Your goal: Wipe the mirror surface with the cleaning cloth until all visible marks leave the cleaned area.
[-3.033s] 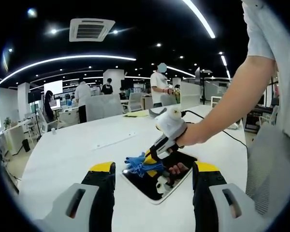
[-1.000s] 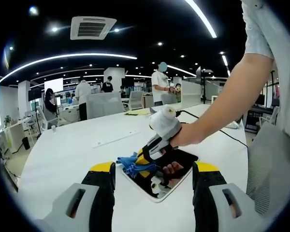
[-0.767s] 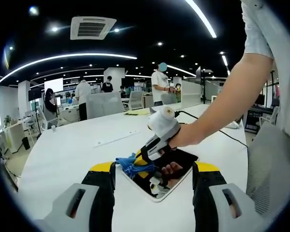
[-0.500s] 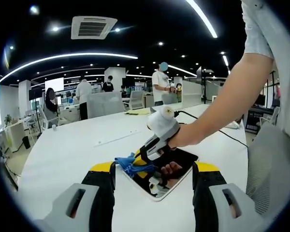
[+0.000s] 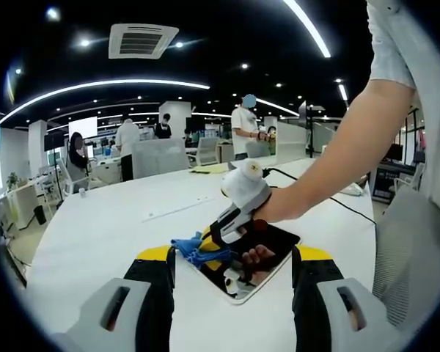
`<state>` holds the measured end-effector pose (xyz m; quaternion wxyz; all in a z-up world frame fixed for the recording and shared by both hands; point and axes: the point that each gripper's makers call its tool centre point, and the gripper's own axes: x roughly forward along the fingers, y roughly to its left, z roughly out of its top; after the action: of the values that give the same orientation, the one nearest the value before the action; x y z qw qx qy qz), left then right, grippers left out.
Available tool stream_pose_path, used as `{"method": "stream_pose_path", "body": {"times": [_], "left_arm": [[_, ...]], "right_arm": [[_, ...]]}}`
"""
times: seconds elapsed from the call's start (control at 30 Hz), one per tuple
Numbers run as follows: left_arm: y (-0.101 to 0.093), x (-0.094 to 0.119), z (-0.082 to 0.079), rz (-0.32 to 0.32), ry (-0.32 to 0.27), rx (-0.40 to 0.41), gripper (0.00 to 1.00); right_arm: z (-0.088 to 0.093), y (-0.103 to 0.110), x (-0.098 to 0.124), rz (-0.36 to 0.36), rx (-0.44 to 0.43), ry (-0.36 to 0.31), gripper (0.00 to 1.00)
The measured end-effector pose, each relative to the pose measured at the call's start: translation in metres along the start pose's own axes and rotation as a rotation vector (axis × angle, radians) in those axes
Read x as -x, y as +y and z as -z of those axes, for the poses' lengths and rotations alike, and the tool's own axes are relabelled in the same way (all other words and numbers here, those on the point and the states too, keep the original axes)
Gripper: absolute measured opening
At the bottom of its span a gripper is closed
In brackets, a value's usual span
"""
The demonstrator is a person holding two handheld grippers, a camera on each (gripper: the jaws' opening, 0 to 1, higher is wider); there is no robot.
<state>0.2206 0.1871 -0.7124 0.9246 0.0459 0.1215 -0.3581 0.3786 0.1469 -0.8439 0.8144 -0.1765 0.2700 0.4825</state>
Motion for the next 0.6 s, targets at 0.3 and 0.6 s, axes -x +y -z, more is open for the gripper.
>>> {"method": "stream_pose_path", "body": {"times": [0.3,0.6], "left_arm": [[0.0017,0.0024,-0.0002,-0.003,0.002,-0.004,0.64],[0.0038,0.0023,-0.0033,-0.010,0.001,-0.016,0.64]], "right_arm": [[-0.0008,0.0052,-0.0012,-0.008,0.005,0.006,0.02],[0.0002,0.0093,0.0000,-0.006,0.017,0.014,0.02]]}}
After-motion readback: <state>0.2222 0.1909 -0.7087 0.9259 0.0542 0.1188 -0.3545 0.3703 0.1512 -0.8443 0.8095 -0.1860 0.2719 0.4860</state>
